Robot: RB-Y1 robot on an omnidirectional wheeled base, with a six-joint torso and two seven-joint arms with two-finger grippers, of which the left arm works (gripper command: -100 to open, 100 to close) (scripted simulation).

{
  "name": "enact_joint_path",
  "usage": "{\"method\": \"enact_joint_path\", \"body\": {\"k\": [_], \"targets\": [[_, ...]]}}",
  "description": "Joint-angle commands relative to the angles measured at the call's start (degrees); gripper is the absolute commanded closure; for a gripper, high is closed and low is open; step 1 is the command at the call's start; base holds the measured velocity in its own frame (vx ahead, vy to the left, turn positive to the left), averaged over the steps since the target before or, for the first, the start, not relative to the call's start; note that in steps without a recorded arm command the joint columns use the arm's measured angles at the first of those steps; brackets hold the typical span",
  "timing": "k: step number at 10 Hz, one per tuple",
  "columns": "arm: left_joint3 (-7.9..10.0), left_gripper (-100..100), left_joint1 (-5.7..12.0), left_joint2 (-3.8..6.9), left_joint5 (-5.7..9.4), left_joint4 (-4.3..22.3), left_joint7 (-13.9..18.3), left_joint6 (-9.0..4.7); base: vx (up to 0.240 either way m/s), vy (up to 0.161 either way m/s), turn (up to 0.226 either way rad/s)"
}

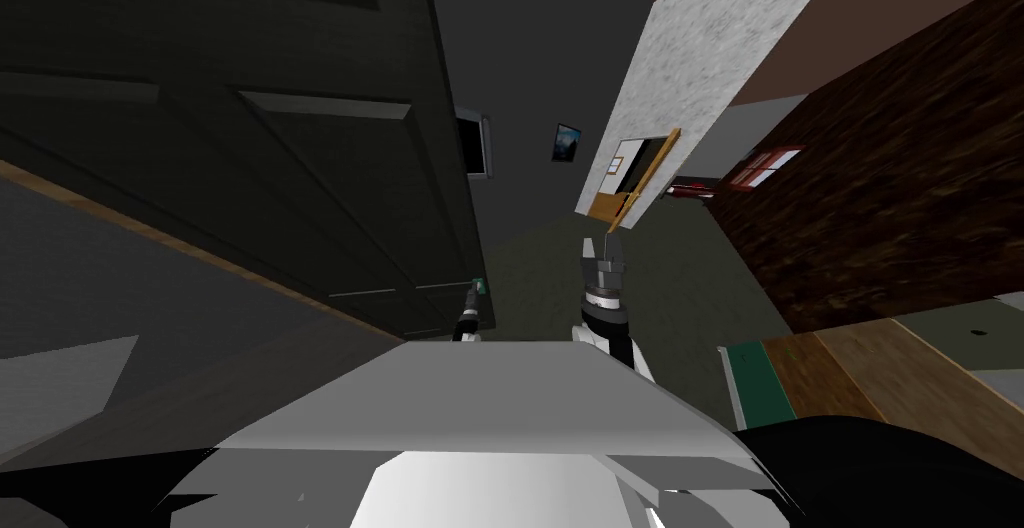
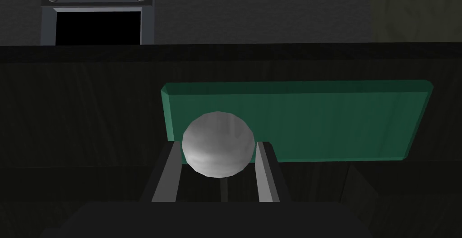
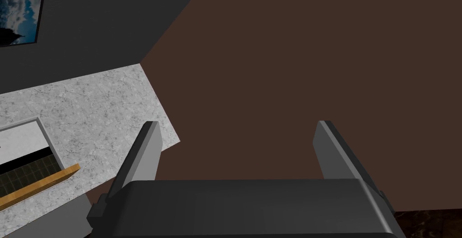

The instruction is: Push the door open

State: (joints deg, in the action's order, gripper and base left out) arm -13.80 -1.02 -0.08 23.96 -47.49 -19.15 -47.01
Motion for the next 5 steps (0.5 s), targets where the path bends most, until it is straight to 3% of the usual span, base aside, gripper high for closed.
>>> {"method": "enact_joint_path", "body": {"k": [1, 3, 4, 5], "targets": [[0.03, 100, -0.03, 0.01, 0.02, -0.03, 0.03, -0.09, -0.015, 0.000, 0.001], [0.03, 100, -0.03, 0.01, 0.02, -0.03, 0.03, -0.09, -0.005, -0.001, 0.001], [1.02, 100, -0.06, 1.04, 0.74, 0.08, -0.37, 0.17, 0.109, -0.044, 0.050], [1.51, 100, -0.01, 1.36, 1.07, 0.04, -0.55, 0.19, 0.190, -0.064, 0.063]]}}
